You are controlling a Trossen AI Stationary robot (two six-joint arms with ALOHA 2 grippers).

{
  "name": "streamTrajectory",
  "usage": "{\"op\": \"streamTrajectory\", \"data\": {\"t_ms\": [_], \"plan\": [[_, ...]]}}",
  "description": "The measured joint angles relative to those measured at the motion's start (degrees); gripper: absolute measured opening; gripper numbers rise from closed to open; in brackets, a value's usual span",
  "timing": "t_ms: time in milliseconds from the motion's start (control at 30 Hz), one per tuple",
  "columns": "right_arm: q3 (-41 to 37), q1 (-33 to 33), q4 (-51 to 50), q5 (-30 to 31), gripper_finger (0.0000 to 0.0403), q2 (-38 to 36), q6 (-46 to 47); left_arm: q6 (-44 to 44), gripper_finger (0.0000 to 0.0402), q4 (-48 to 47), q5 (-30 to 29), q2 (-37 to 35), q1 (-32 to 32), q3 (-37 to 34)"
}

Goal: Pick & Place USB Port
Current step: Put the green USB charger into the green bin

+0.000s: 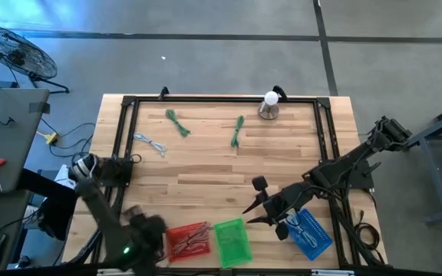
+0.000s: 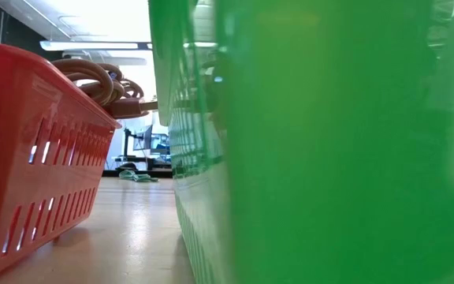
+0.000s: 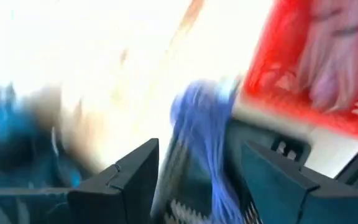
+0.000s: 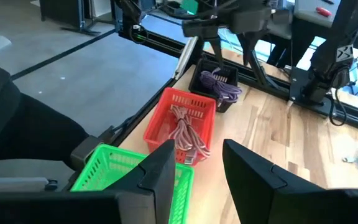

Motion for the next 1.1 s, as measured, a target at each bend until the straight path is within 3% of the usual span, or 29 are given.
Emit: {"op": "streamTrajectory", "data": {"t_ms": [67, 233, 467, 800, 1000, 1100], "plan": [[0.0, -0.4, -0.1, 0.0, 0.0126, 0.0, -0.4, 14.3, 0.0217, 0.3, -6.8, -1.5, 2.4, -0.5], [0.0, -0.5, -1.4, -0.2, 0.0126, 0.0, -0.8, 37.3, 0.0217, -0.4, -23.5, -3.2, 11.1, -2.0], [0.0, -0.5, -3.9, -0.2, 0.0126, 0.0, -0.8, 59.6, 0.0217, -0.3, -33.4, -5.5, 28.5, -8.0], [0.0, -0.5, -7.0, -0.2, 0.0126, 0.0, 1.0, 79.5, 0.0217, 2.3, -35.5, -7.0, 59.5, -21.6], [0.0, -0.5, -6.9, 0.7, 0.0126, 0.0, 1.2, 97.3, 0.0217, 14.6, -22.4, -7.2, 74.3, -29.4], [0.0, -0.7, -6.9, 0.9, 0.0126, 0.0, 1.1, 103.4, 0.0217, 19.6, -20.7, -7.2, 78.5, -31.6]]}}
